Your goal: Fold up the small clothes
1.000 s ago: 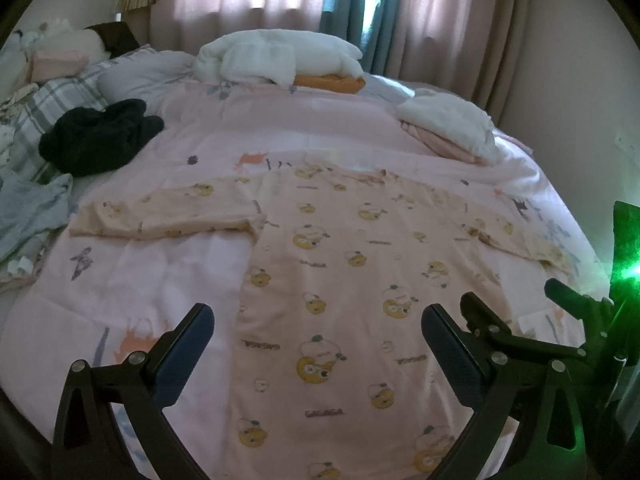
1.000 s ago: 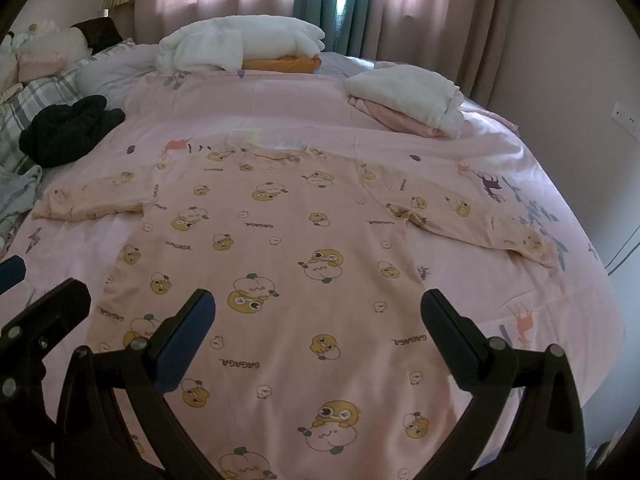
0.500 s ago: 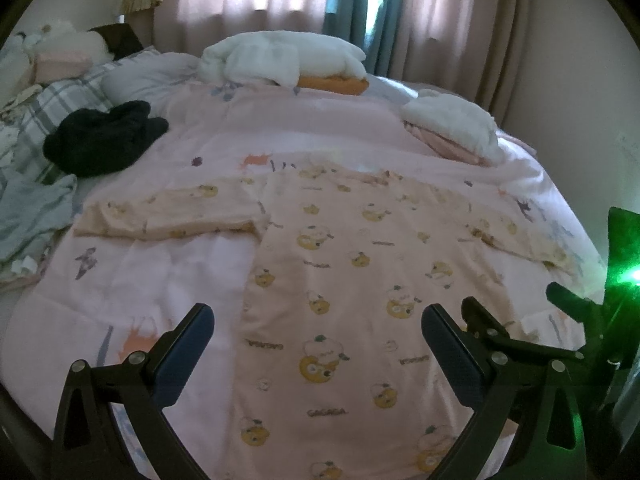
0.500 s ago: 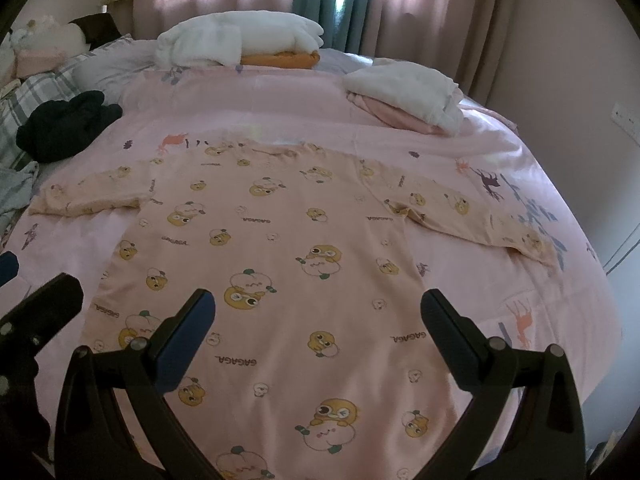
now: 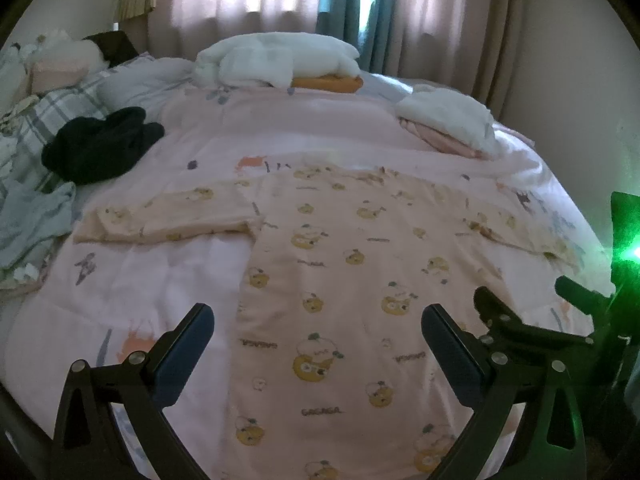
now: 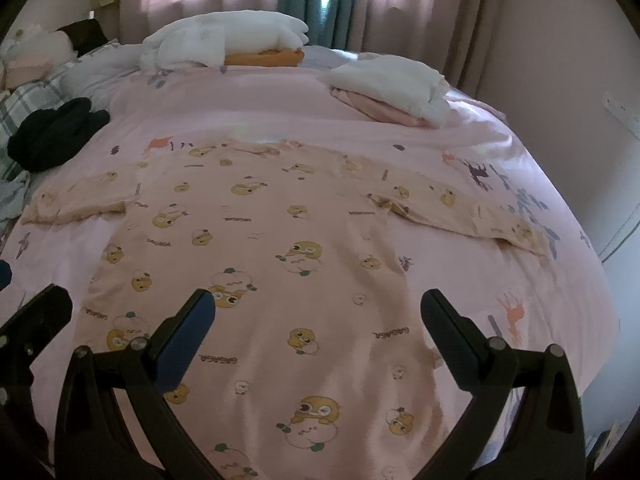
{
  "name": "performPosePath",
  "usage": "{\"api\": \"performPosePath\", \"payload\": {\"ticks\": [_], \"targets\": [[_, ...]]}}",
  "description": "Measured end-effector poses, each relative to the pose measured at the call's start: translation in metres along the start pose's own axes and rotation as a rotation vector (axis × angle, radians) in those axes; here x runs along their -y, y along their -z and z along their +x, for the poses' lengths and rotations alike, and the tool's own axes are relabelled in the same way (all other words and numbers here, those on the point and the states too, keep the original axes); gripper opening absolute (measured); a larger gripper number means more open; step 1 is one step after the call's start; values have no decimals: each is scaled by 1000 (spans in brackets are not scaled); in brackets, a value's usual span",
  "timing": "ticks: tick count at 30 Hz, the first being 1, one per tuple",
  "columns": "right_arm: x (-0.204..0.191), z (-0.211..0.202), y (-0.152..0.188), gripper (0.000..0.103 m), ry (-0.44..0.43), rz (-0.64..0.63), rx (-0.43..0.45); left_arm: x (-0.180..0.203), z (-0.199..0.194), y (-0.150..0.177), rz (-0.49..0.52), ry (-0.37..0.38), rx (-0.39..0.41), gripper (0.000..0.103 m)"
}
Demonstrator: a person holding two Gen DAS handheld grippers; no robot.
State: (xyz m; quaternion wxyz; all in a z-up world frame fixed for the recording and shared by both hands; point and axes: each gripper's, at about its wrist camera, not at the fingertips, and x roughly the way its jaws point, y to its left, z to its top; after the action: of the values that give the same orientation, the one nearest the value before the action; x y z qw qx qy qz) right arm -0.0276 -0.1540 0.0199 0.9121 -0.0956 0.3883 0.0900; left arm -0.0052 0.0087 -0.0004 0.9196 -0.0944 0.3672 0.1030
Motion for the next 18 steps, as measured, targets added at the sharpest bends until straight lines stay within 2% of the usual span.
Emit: {"api": "performPosePath", "payload": {"ticks": [11,14,18], "targets": [[11,0,4,103,-21,7,-2,9,-1,2,6,-19,20,103],[20,-4,3,103,-102,39,25,12,0,2,2,-31,30,103],[53,-6,-2,103,-268,119,39,20,6,2,-6,-33,31,103]]}}
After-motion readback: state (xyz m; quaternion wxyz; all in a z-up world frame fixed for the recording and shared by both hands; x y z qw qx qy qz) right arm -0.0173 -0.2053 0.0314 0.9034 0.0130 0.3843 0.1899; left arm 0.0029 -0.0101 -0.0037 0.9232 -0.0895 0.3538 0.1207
